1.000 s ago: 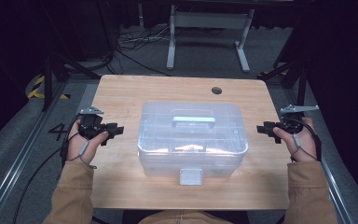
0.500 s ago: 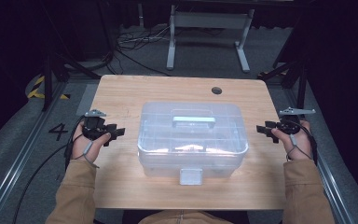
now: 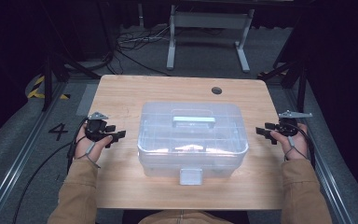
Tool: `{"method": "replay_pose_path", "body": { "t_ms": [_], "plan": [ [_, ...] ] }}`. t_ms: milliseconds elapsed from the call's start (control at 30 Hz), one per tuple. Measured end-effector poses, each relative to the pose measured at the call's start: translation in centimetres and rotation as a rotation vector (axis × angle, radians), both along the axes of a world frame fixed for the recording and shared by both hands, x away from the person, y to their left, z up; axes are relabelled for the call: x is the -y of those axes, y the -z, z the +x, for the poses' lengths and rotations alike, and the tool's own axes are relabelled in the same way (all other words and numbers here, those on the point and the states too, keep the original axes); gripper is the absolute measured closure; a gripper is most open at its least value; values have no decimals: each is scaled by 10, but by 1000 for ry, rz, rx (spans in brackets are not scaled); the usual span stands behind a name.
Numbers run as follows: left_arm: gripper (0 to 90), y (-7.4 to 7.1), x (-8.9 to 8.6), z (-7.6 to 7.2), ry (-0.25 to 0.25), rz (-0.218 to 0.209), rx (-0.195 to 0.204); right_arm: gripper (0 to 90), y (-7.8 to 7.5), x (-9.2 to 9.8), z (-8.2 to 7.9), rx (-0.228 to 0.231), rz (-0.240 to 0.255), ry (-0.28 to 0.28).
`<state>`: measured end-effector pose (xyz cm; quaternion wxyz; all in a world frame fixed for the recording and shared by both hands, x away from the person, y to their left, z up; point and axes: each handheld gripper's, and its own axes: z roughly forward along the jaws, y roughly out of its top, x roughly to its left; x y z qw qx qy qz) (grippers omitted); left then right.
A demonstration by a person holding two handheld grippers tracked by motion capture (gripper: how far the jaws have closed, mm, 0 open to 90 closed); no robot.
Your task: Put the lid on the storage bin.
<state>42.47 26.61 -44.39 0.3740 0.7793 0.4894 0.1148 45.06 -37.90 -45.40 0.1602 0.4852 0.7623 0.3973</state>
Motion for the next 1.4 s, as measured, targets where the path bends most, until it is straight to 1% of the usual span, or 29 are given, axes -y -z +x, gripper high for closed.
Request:
{"method": "replay_pose_path", "body": {
  "t_ms": [33,67,267,300,333,367,467,533,633,700,867,933,1033,1067,1100,1233,1400],
  "plan": [
    [414,2,-1,1,-2,6,1,415,2,0,0,3,-1,4],
    [412,3,-1,1,-3,3,-6,412,3,1,1,9,-5,1],
    [403,12,-4,3,2,22,-25,412,13,0,4,10,-28,-17],
    [402,13,-4,4,3,25,-27,413,15,0,5,19,-30,-21],
    [400,15,-5,4,15,24,-20,412,16,-1,5,13,-30,-19],
    [396,15,-5,4,15,24,-20,412,16,-1,5,13,-30,-19],
    [396,18,-4,4,37,31,-23,413,23,-2,7,18,-44,-26],
    [396,20,-4,5,58,39,-19,412,27,-3,7,17,-44,-33],
    [399,23,-3,5,87,37,-22,413,31,-4,8,15,-53,-44],
    [399,25,-3,6,99,44,-23,413,33,-4,9,15,-57,-49],
    [401,28,-3,6,123,38,-28,412,38,-6,9,9,-68,-58],
    [403,30,-3,6,124,38,-36,413,39,-7,10,12,-77,-62],
    [403,33,-2,6,124,42,-46,412,40,-8,10,14,-76,-65],
    [404,34,-2,6,118,51,-46,411,40,-9,10,14,-76,-66],
    [401,35,-1,6,123,58,-41,409,41,-9,10,17,-76,-69],
    [400,35,-1,6,120,57,-38,407,41,-10,10,18,-79,-80],
    [396,35,-1,6,119,56,-36,404,40,-11,10,30,-94,-80]
  ]
}}
